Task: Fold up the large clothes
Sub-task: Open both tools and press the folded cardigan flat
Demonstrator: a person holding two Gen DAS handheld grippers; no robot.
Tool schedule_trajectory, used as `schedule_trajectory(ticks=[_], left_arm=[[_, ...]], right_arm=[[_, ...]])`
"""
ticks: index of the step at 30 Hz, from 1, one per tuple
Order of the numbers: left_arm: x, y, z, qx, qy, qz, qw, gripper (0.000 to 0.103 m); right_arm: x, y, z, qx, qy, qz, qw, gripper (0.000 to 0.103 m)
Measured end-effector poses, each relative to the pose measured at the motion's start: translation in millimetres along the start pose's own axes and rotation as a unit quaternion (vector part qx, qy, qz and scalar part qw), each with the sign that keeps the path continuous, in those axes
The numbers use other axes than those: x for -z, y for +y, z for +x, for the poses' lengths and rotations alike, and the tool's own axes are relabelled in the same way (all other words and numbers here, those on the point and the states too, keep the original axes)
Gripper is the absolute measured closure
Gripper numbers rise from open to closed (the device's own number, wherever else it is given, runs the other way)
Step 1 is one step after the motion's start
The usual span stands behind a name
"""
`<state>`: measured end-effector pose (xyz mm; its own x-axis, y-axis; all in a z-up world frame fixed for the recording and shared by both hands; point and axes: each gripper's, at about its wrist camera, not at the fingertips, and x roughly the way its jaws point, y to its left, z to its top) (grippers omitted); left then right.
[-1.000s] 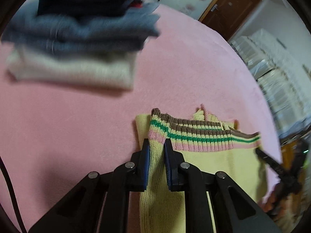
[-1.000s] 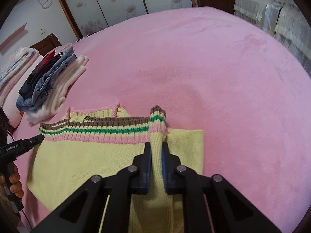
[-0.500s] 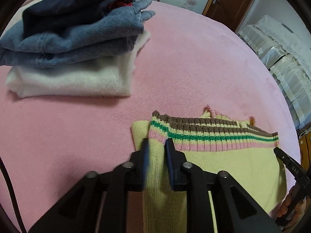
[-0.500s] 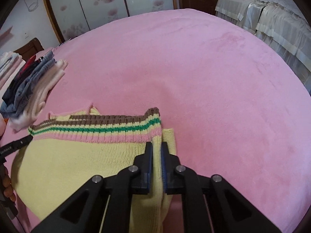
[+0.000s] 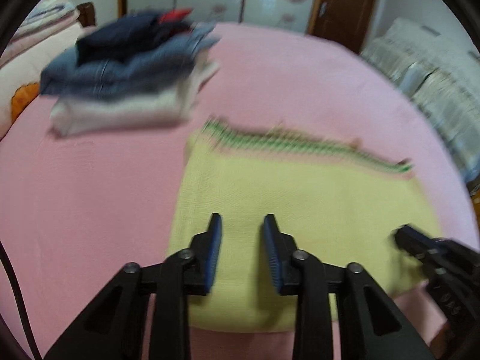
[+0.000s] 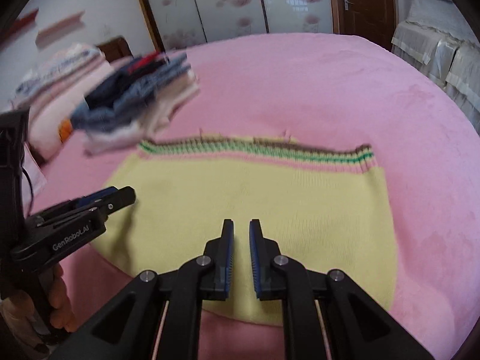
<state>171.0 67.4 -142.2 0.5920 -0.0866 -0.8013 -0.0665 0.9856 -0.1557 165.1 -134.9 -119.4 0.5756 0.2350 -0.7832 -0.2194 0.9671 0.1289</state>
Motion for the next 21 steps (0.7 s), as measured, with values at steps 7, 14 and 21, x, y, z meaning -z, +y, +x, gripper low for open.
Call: schedule_trajectory(ticks=[7,14,21], left_arm=[[7,27,5,0.035,0.000,-0.023,0.9991,0.092],[1,24,7,0.026,0.009,-0.026,0.9993,0.092],[-7,19,-17,0.017,0.033,-0.021,0.9991,0.068]], right_arm=[[31,-80,-8,0.017,-0.005,0.073,0.997,0.103],[34,-73,-14,0.041,-0.001,0.071,0.997,0.103],[30,-72,-25,0.028,0.016,0.110,0.993,0.100]])
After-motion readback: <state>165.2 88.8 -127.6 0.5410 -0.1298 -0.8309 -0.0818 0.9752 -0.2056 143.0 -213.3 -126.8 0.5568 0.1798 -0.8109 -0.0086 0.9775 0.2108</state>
